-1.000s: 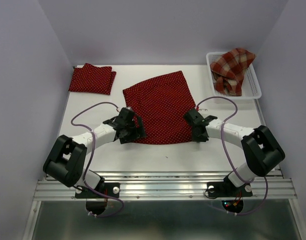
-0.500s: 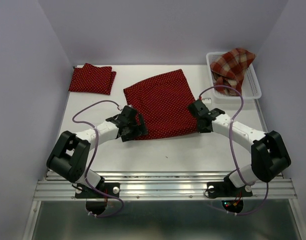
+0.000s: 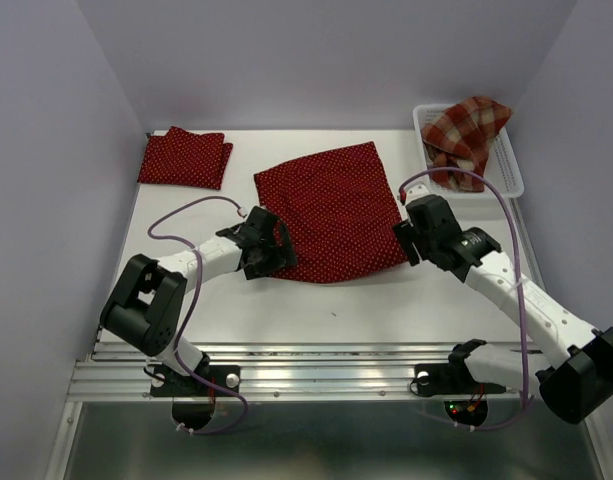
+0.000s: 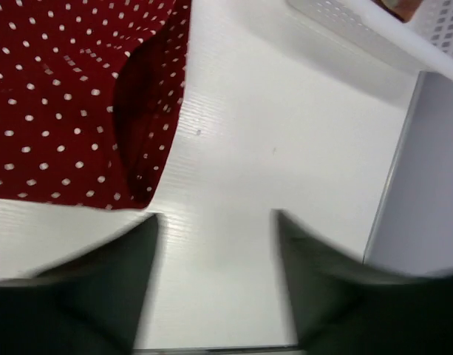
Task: Fold and stack the skirts
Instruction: Flatten the skirt out
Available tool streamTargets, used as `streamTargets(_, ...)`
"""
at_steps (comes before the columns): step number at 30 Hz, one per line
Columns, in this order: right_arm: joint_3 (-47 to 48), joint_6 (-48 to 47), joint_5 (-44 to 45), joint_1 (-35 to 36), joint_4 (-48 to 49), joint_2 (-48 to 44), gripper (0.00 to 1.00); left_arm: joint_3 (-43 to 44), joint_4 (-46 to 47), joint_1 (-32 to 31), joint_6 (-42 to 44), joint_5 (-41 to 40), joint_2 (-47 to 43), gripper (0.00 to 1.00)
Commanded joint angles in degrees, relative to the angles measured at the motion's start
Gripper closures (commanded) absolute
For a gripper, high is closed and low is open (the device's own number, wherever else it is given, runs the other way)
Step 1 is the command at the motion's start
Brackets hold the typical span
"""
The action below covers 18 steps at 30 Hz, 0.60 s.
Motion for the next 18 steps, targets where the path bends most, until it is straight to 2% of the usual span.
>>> streamTargets(1,2.3,-3.0,0.4,-0.6,-3.2,-3.2,0.1,-0.2,-8.5,0.6,2.1,-4.2,1.5,0.01)
streamTargets(4,2.1,-1.5,0.9,-0.6,-3.2,-6.1,0.0,0.9,-10.1,0.6,2.3,-4.7,0.4,0.01)
streamTargets(7,3.3,0.9,-0.5,-0.6,-2.4,-6.7,0.0,2.3,-11.7,0.5,2.5,-5.2,-0.4,0.01)
streamTargets(12,3.5,4.8,-6.1,-0.6,4.2,-4.7,0.0,4.1,-14.1,0.5,2.6,-6.3,-1.8,0.01)
streamTargets(18,1.3,27.5,-4.2,-0.6,6.4,1.5,0.0,5.2,-17.6,0.8,0.3,-9.7,-6.3,0.01)
